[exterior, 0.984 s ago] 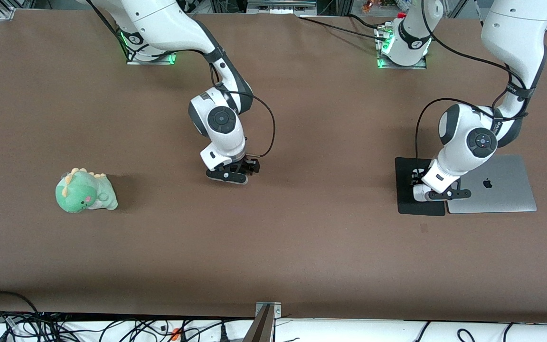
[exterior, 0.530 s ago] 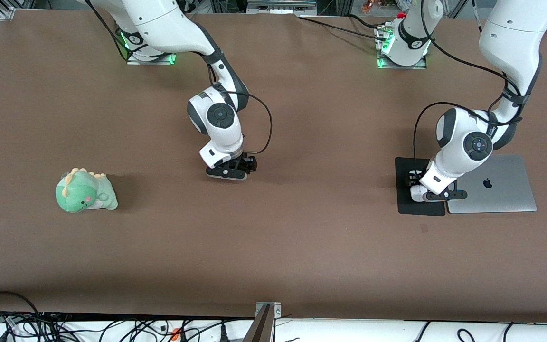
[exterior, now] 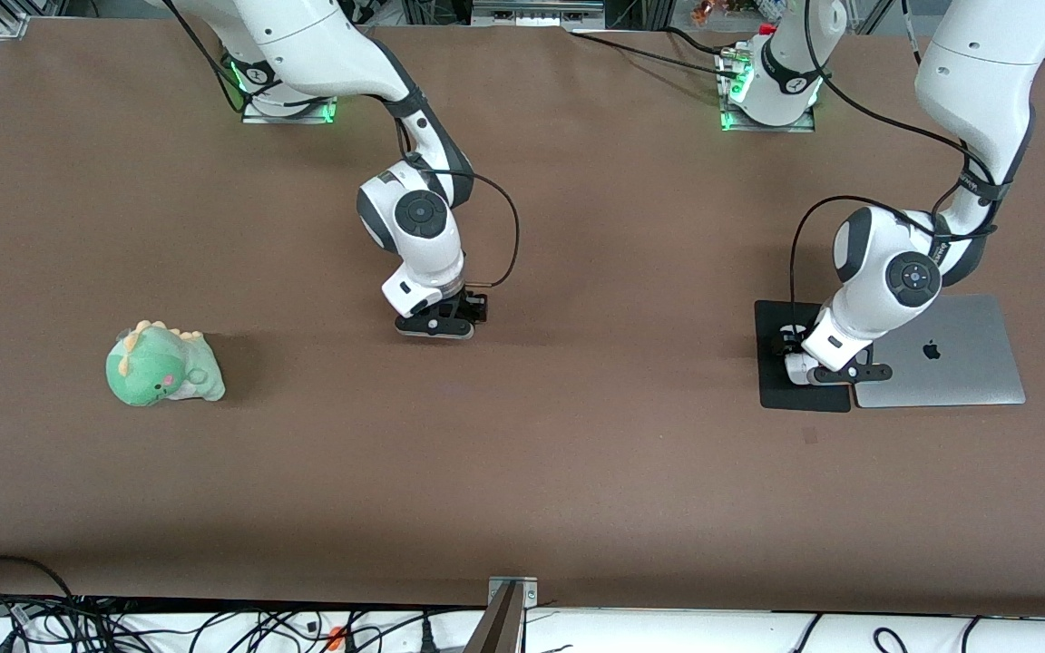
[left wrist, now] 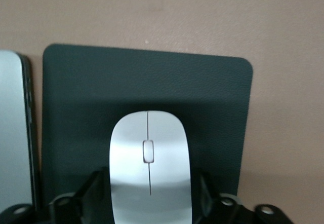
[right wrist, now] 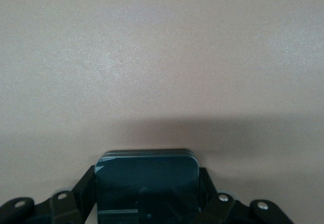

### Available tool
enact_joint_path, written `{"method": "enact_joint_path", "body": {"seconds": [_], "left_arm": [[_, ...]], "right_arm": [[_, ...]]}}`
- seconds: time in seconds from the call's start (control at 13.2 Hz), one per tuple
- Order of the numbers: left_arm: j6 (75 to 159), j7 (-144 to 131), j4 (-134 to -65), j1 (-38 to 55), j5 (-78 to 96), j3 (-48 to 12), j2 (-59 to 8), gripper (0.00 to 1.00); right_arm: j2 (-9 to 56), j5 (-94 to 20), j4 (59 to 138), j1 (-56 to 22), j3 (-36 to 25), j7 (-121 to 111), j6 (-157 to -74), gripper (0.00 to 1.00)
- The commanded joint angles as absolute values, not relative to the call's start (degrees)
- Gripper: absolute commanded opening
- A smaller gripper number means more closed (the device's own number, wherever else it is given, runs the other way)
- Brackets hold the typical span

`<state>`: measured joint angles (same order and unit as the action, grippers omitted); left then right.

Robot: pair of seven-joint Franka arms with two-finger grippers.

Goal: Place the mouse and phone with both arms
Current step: 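Lower the mouse onto the pad while the right gripper grasps the phone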

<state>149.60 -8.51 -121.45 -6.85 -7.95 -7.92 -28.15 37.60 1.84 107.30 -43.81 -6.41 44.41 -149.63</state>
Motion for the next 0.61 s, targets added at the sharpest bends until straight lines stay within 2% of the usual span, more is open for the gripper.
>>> {"method": "enact_joint_path", "body": {"seconds": [0.0,0.15,0.3,0.53], "left_arm": [[149.07,-3.52,-121.38,-7.73,-7.91,-8.09,-24.62,1.00],[145.48,-3.52,-119.63,-7.73,-7.91,-8.00,-22.07,1.00],[136.45,-3.34,-114.37,-7.91,-7.91,-8.09,-19.70,1.00],[124.49,-3.16,-107.69,-8.00,-7.12,-8.17,-13.82,1.00]], "right_arm": [[36.65,2.29,106.53,-44.04,-6.94,41.59,-144.61,0.00],[35.51,1.76,103.46,-41.94,-7.03,35.72,-136.97,0.00],[34.02,1.23,100.82,-38.16,-7.03,29.83,-130.72,0.00],[32.35,0.97,101.42,-31.49,-7.03,21.29,-129.64,0.00]]}}
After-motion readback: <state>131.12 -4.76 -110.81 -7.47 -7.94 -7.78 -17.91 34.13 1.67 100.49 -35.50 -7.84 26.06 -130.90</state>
